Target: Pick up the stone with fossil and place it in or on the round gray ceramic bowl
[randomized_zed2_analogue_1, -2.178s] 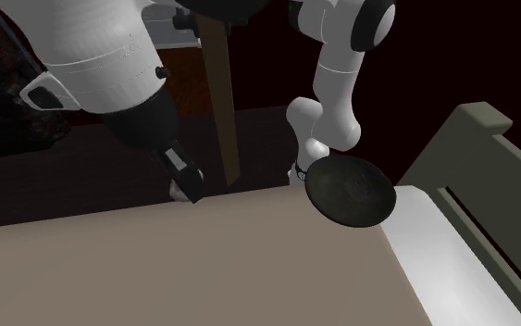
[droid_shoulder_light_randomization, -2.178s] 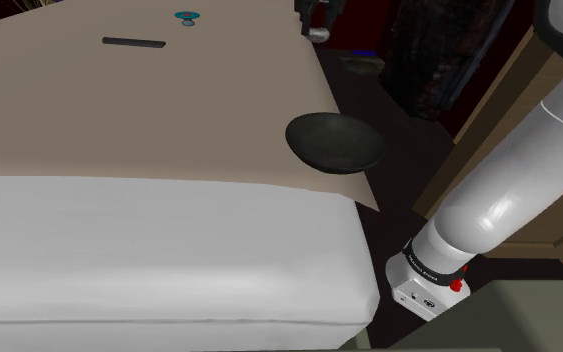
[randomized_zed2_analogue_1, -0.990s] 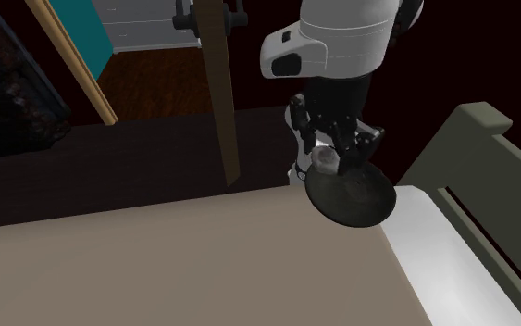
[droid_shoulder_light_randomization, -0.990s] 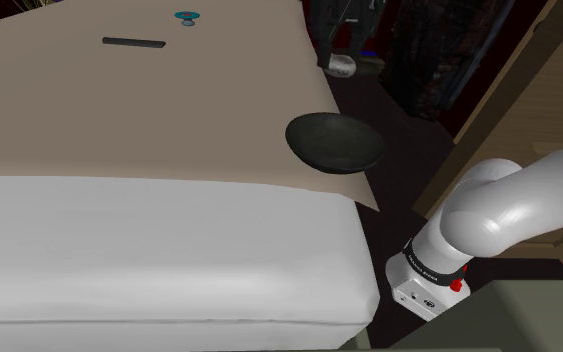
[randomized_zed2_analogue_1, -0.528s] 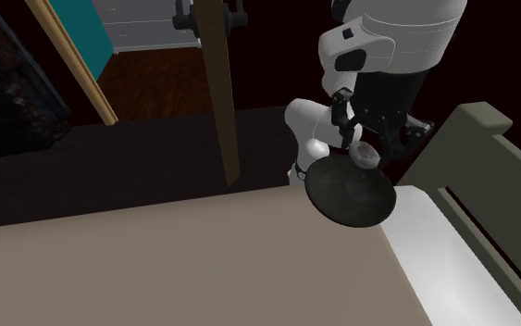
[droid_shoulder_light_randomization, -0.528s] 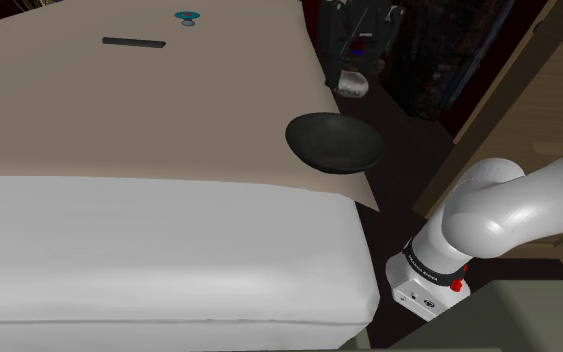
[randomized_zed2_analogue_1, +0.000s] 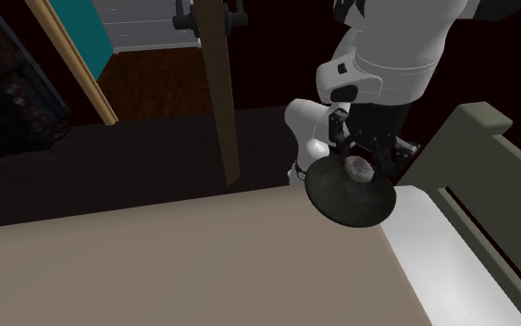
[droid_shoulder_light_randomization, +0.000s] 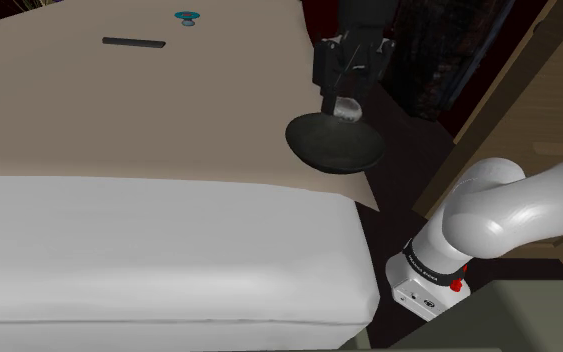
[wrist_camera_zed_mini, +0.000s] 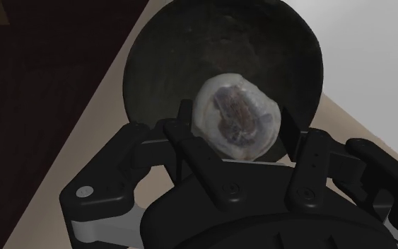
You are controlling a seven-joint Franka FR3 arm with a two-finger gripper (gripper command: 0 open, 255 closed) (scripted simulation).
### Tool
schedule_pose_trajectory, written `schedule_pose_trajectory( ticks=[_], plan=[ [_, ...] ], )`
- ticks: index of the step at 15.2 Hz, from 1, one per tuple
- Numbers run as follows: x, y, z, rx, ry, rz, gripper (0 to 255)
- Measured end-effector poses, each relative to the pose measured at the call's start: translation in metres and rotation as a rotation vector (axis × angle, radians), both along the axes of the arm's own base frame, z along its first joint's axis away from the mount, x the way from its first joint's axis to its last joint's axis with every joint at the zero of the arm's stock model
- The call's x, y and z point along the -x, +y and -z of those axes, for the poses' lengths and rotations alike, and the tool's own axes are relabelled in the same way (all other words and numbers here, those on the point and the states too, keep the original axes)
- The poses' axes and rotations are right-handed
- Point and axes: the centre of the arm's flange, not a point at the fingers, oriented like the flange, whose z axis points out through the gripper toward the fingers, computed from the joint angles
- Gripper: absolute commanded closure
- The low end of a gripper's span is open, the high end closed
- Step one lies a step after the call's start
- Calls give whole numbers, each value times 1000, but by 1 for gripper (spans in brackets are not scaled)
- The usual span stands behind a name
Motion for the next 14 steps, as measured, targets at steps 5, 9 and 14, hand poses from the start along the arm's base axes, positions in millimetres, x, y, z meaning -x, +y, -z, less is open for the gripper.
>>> schedule_pose_trajectory(
  ticks=[5, 9, 14],
  plan=[
    [-1, -1, 28, 0, 0, 0, 255],
    [-1, -1, 35, 0, 0, 0, 255],
    [-1, -1, 35, 0, 0, 0, 0]
  ],
)
